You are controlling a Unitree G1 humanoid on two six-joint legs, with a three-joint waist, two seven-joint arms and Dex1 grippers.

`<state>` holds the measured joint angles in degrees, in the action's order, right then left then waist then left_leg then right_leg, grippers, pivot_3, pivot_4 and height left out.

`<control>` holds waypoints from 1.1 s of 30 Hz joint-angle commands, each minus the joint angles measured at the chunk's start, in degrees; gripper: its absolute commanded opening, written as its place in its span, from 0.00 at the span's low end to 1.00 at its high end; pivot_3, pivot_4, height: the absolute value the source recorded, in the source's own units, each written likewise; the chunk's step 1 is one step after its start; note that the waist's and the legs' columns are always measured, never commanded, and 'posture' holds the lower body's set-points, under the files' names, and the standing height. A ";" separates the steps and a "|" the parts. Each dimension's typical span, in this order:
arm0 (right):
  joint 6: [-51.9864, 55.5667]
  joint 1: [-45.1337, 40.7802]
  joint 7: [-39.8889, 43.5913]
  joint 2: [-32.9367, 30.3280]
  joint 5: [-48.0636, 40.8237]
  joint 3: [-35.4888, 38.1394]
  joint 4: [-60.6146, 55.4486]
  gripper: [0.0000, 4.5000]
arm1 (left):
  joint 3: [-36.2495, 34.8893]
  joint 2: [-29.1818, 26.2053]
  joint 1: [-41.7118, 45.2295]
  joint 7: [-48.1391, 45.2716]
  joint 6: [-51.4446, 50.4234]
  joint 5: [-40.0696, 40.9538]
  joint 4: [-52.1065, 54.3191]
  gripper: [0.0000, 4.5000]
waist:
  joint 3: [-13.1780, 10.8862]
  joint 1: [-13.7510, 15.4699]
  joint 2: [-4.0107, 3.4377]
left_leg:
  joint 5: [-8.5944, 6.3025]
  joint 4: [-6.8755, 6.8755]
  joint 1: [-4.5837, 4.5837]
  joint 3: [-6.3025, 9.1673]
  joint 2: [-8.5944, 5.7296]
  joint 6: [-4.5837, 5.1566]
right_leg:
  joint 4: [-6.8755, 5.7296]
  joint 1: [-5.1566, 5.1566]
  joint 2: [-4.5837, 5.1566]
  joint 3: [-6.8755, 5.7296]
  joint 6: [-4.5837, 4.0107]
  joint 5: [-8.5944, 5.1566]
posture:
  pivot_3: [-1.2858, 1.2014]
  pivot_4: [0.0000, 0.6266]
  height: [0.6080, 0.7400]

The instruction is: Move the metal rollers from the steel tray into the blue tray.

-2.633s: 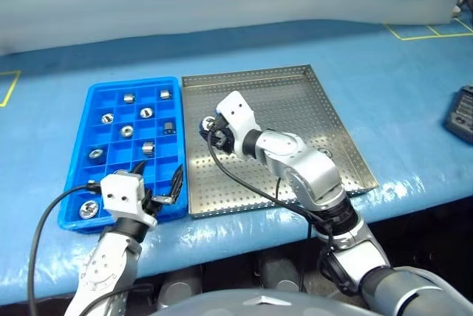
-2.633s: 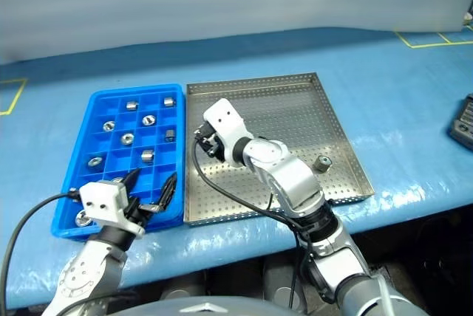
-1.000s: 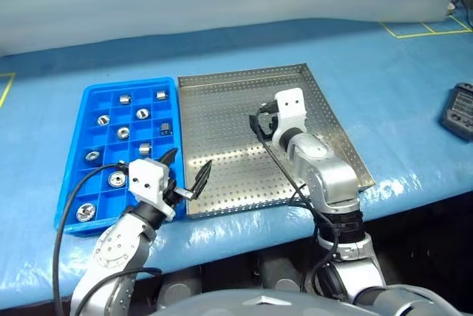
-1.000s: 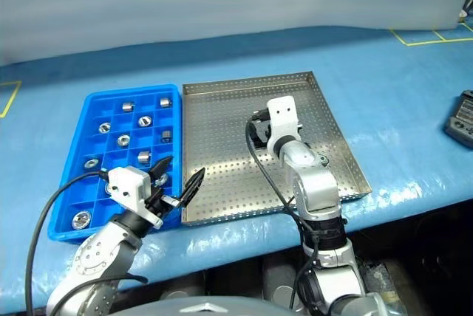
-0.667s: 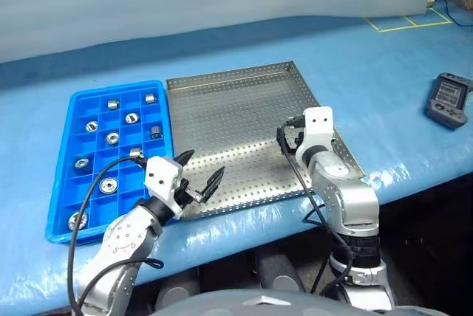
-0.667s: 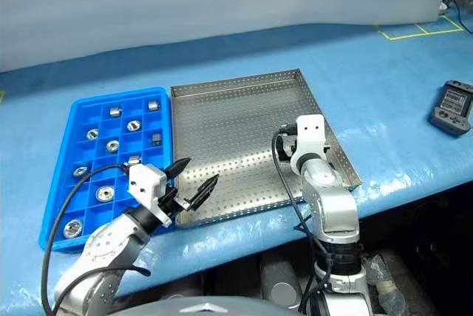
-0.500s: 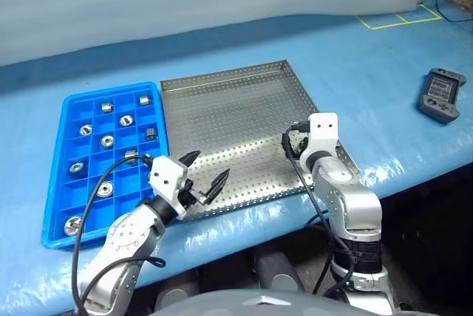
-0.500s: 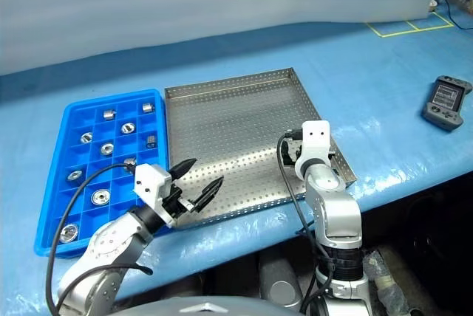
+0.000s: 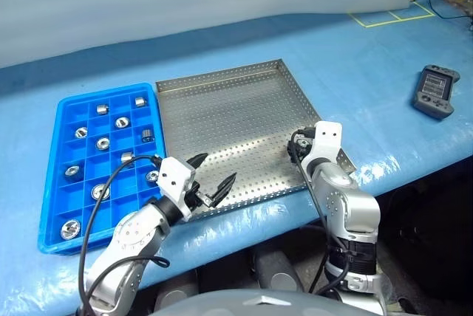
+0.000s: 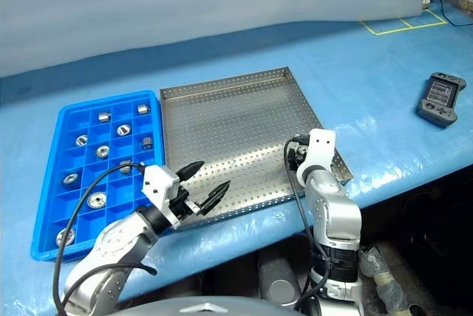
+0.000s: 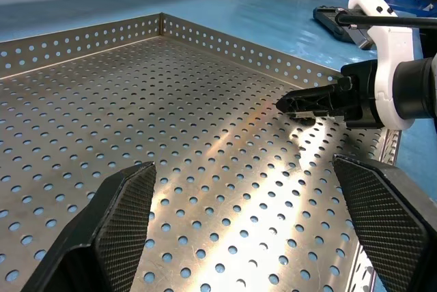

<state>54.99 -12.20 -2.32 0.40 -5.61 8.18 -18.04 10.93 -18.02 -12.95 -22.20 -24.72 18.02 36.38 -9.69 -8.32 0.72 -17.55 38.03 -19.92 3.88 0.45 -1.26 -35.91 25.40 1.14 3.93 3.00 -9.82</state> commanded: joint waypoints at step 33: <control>-7.10 -27.74 30.69 0.11 -7.70 -34.92 11.58 0.38 | -10.02 10.58 -30.40 16.45 14.27 -7.15 15.79 1.00 | -0.05 11.21 0.09 | -0.01 -0.13 -0.04 0.35 0.04 0.02 | 0.05 0.06 0.02 -0.40 -0.16 -0.11 | 0.69 0.24 1.00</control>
<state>50.41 -38.60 26.47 -0.24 -13.18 -25.18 -5.91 1.02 -8.08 -41.73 -6.89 -13.22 12.08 48.66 -9.75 2.89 0.81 -17.57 37.90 -19.98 4.24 0.49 -1.24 -35.84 25.46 1.16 3.51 2.84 -9.93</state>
